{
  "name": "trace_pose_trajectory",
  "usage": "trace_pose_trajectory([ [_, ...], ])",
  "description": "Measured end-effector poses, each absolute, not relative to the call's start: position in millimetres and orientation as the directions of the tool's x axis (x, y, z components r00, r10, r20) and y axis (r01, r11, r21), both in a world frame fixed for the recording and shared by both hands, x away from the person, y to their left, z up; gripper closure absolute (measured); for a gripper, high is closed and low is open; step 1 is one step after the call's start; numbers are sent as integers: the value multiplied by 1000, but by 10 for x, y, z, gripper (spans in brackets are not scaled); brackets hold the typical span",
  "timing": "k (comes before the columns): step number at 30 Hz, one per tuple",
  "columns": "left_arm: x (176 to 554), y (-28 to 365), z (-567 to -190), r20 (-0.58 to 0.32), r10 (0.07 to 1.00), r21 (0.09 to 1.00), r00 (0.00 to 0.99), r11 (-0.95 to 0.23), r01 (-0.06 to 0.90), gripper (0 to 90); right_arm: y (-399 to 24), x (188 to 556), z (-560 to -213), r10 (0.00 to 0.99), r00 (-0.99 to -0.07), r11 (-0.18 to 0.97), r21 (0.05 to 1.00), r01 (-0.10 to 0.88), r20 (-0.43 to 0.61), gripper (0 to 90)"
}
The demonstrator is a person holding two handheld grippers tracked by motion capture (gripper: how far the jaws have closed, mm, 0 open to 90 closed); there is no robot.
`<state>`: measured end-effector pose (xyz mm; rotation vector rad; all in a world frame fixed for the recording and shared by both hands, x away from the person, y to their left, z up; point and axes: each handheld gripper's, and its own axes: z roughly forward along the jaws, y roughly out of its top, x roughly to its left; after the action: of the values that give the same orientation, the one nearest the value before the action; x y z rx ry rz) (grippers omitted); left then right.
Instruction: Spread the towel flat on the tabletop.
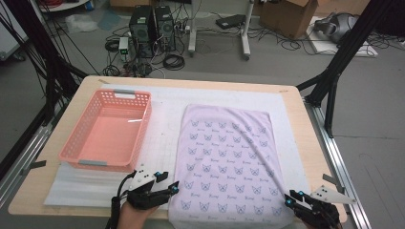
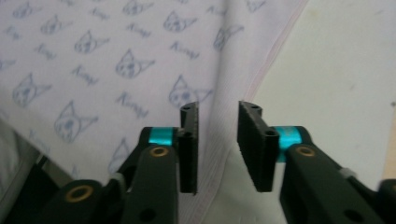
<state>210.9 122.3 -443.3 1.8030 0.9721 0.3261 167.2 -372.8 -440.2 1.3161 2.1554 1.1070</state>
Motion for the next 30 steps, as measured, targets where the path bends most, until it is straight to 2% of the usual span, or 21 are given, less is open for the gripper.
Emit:
trace_pose_trajectory([
  [7,2207,1241,-4427,-210,738,867,641,-163,471,456,-3711,1857,-4402,901,-427,197,798,569,82,653],
  [11,2307,1212,-4434,-212,735,864,644,-166,475,460,-3755,2032,-4445,918,-385,164,794,586,95,688],
  [20,2586,1179,-4415,-226,722,862,654,-164,480,461,-3661,2657,-4499,927,-361,150,778,611,105,702],
  [21,2616,1180,-4413,-230,722,861,653,-161,482,462,-3628,2736,-4513,925,-367,161,771,617,101,721],
  [23,2675,1180,-4408,-236,722,859,650,-157,487,464,-3565,2828,-4501,920,-386,197,766,611,71,870],
  [25,2723,1177,-4407,-238,723,857,649,-159,491,467,-3545,2882,-4468,935,-355,233,751,618,2,881],
  [26,2754,1171,-4410,-237,726,854,646,-161,494,471,-3554,2895,-4464,940,-340,240,748,619,-20,881],
  [28,2800,1161,-4421,-237,731,849,640,-165,503,477,-3622,2910,-4474,951,-309,203,755,624,0,868],
  [30,2843,1147,-4438,-234,746,839,624,-169,517,486,-3647,2896,-4499,955,-298,189,770,610,2,722],
])
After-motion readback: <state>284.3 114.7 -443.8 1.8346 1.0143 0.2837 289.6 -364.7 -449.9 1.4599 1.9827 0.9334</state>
